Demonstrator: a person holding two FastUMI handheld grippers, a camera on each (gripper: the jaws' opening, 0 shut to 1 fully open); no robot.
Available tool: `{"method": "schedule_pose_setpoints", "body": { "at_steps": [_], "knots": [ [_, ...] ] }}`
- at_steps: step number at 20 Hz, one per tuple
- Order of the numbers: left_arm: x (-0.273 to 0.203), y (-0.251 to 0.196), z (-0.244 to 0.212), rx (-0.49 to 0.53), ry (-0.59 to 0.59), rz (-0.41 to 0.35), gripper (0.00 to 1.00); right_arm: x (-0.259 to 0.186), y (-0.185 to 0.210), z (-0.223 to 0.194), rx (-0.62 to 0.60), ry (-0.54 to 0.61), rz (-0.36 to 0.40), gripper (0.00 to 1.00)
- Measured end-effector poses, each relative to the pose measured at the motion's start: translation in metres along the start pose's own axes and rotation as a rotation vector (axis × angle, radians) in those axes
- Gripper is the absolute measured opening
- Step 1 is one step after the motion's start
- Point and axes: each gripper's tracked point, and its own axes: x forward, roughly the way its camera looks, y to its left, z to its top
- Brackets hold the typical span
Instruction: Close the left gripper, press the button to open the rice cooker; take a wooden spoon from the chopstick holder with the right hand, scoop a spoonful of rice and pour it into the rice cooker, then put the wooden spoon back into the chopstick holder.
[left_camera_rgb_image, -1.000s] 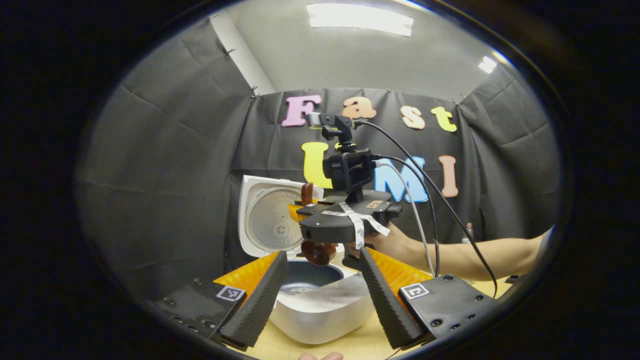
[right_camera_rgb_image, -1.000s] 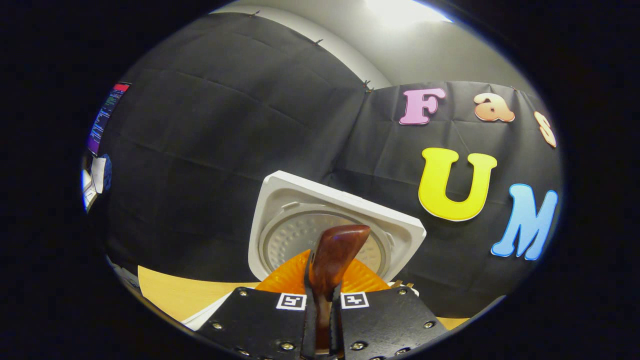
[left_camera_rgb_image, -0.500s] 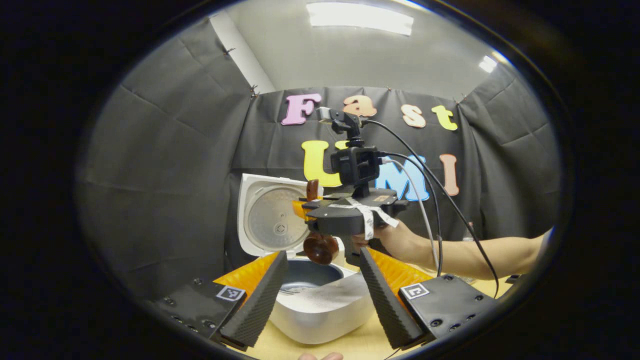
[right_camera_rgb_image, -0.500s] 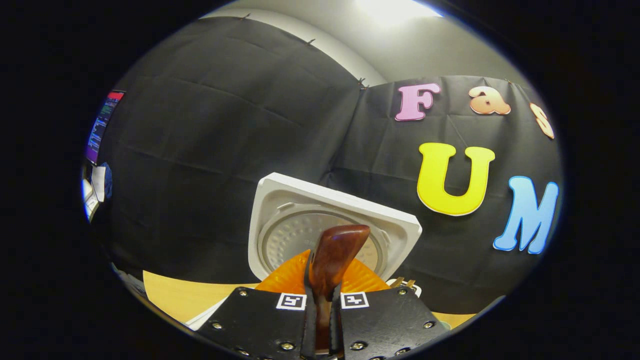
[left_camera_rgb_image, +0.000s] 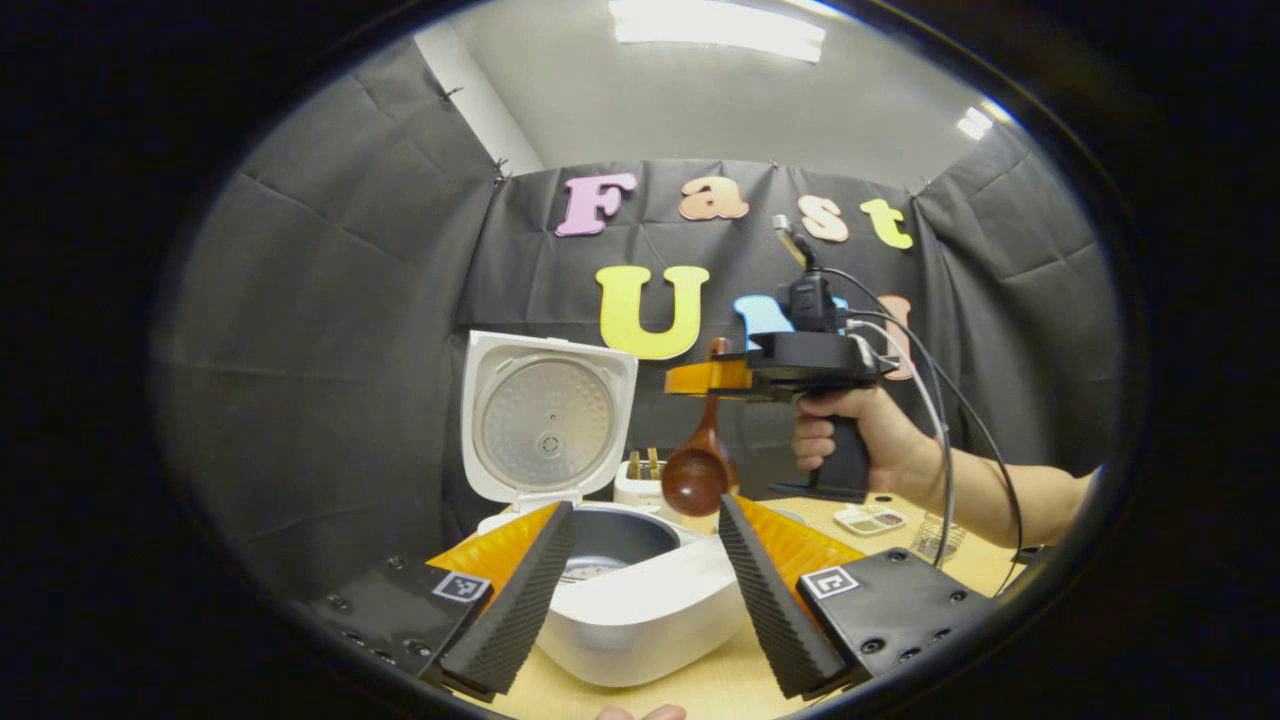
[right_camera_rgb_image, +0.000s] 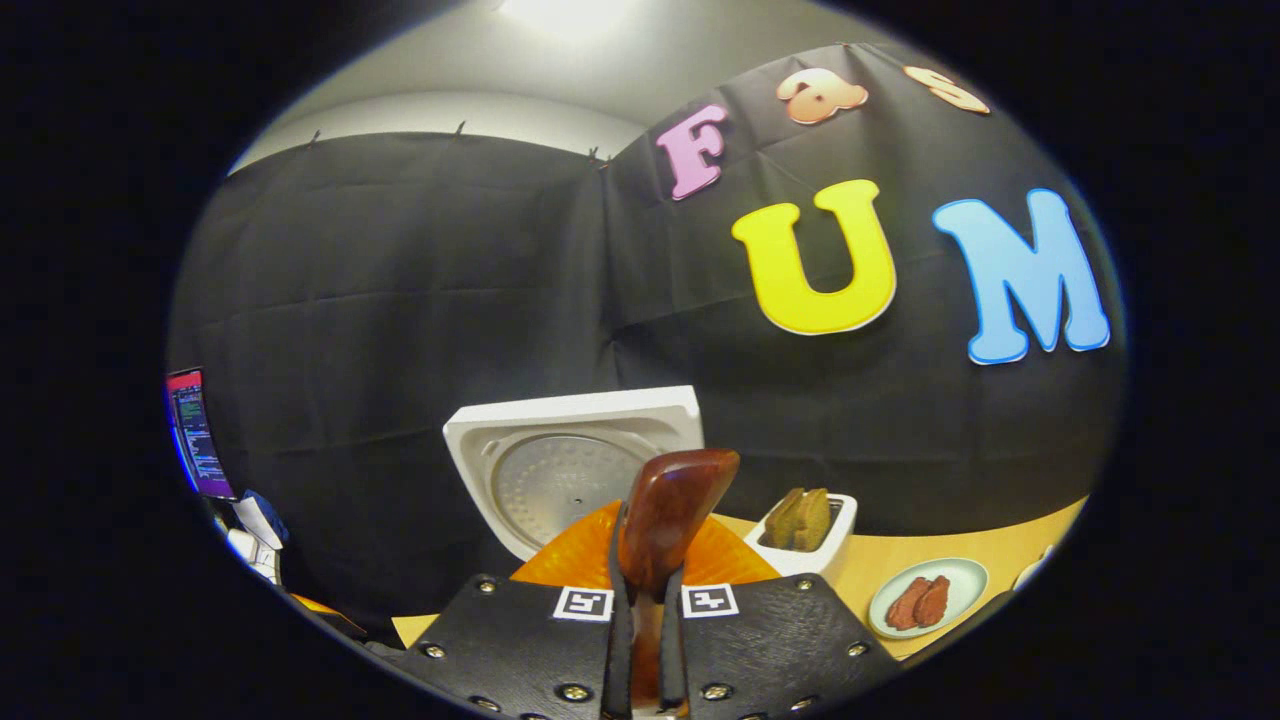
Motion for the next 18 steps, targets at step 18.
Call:
{"method": "schedule_pose_setpoints", "body": {
  "at_steps": [18],
  "knots": [
    [0.025, -0.023, -0.015, 0.009, 0.021, -0.046, 0.94, -0.173, -0.254, 0.03, 0.161, -0.103, -0.433, 0.11]
  ]
}}
